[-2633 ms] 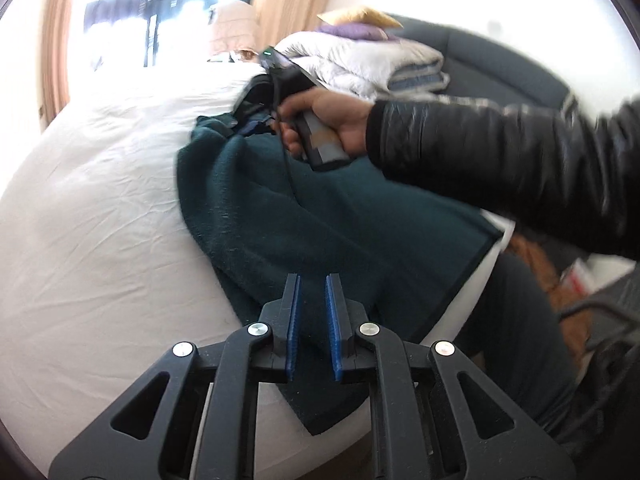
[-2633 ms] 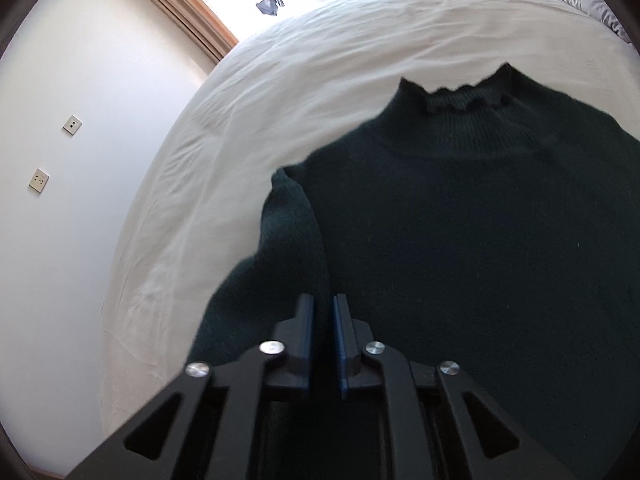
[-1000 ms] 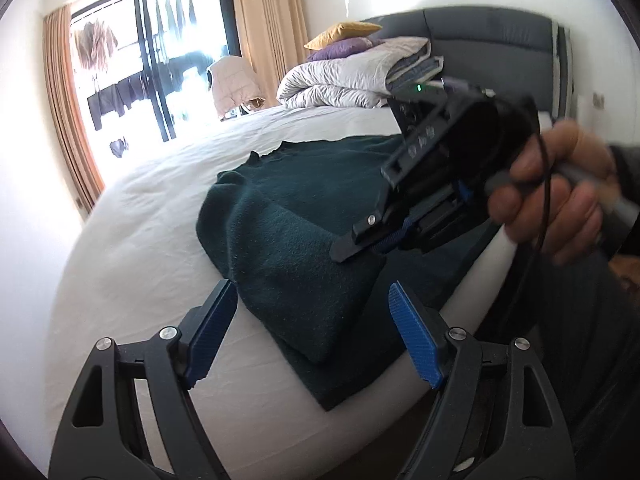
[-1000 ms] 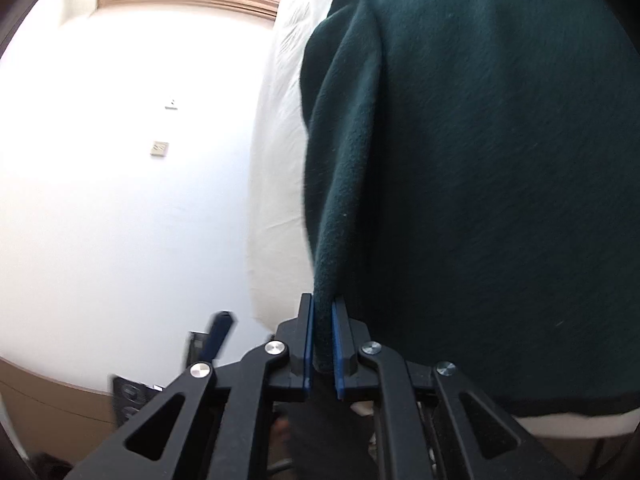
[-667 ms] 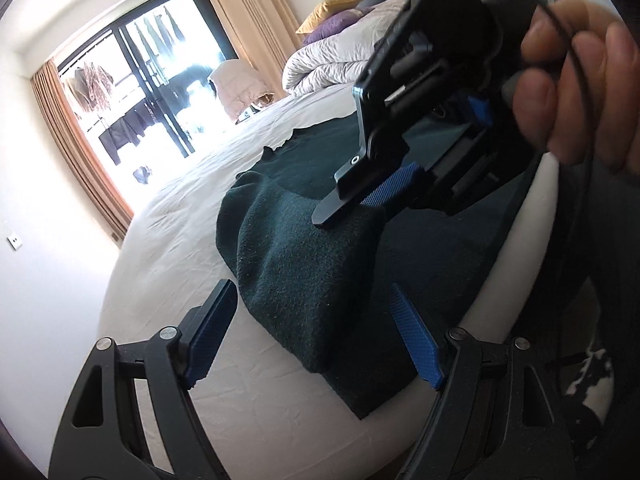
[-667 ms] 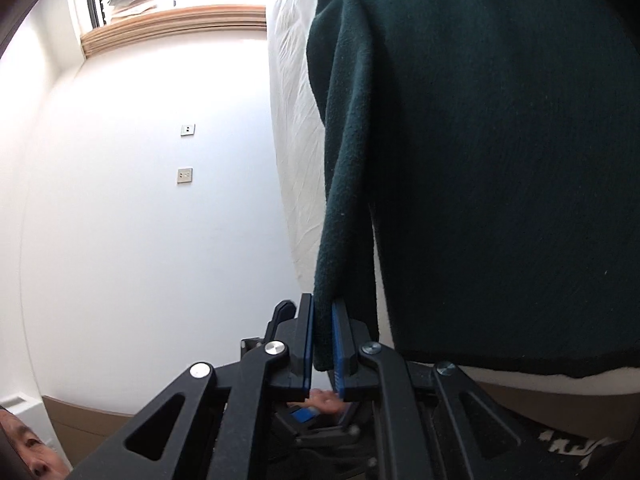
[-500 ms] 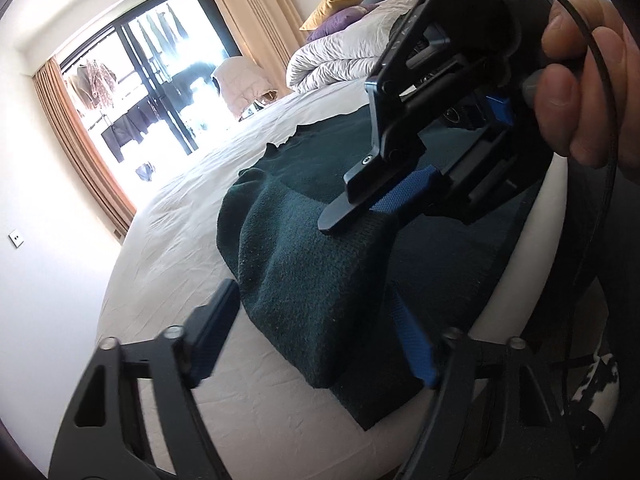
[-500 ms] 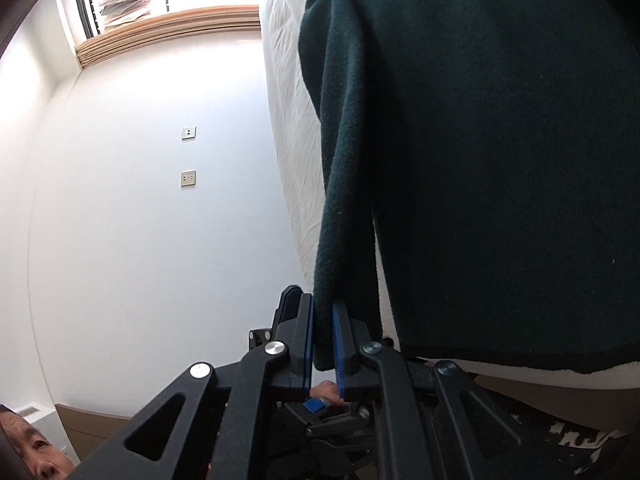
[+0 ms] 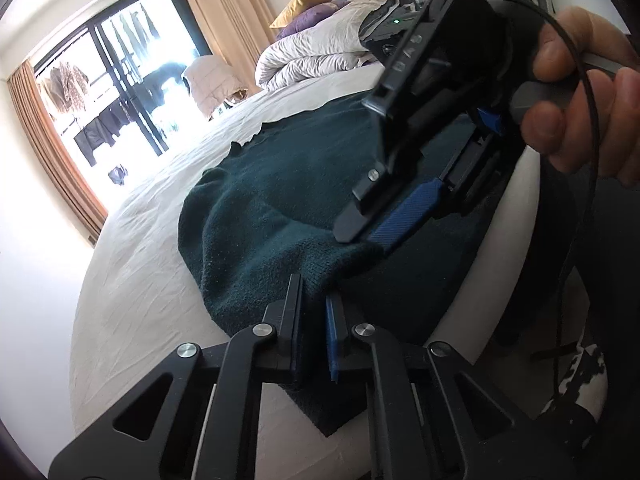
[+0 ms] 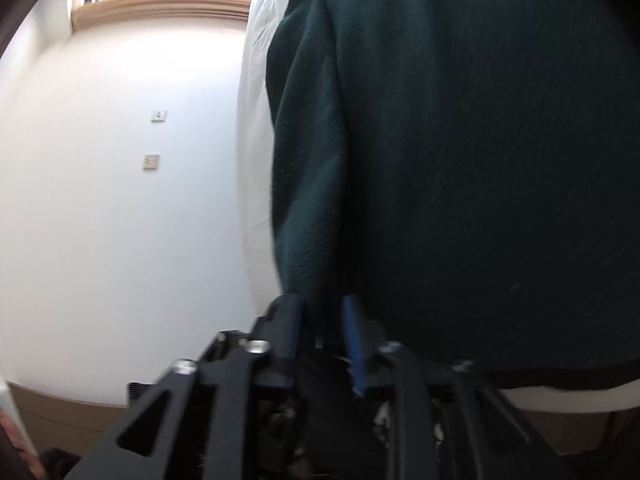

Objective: Fold small clothes

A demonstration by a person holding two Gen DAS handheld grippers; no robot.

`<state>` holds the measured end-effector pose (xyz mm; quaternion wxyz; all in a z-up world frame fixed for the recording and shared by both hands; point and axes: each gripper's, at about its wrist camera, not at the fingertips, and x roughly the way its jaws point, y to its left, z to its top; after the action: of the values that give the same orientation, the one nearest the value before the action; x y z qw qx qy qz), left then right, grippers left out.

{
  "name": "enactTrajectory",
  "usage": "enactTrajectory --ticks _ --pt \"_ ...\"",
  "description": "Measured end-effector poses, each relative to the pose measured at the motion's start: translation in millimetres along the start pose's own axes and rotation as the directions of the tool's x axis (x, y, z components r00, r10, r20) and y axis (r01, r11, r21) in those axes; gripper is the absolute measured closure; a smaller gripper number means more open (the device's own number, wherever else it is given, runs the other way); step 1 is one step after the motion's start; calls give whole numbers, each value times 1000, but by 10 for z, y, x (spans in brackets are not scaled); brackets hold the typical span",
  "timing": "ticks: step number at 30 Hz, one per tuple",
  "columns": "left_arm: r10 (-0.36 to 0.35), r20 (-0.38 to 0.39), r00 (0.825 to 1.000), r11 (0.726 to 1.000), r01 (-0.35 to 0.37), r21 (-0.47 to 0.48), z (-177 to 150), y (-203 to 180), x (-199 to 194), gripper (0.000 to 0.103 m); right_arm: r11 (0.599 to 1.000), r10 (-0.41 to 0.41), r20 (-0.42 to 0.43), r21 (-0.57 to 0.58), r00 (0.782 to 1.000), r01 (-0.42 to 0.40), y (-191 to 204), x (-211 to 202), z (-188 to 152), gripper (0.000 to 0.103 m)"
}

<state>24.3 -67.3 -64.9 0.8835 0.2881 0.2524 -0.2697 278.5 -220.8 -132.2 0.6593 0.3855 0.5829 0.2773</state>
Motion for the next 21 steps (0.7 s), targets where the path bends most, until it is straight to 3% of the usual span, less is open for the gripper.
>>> enactTrajectory --ticks 5,14,18,21 --pt "-13 -6 1000 1000 13 20 -18 -98 72 94 994 -80 46 -76 996 83 -1 -151 122 58" --pt "-56 -3 998 998 56 19 -103 -145 98 94 980 -155 3 -127 988 154 51 86 193 58" --pt "-76 -9 997 997 76 28 -150 -149 98 94 968 -177 -24 -187 984 170 110 196 147 90" --pt "-76 -17 997 997 77 26 -172 -146 112 94 950 -214 -3 -232 977 208 158 187 88 94"
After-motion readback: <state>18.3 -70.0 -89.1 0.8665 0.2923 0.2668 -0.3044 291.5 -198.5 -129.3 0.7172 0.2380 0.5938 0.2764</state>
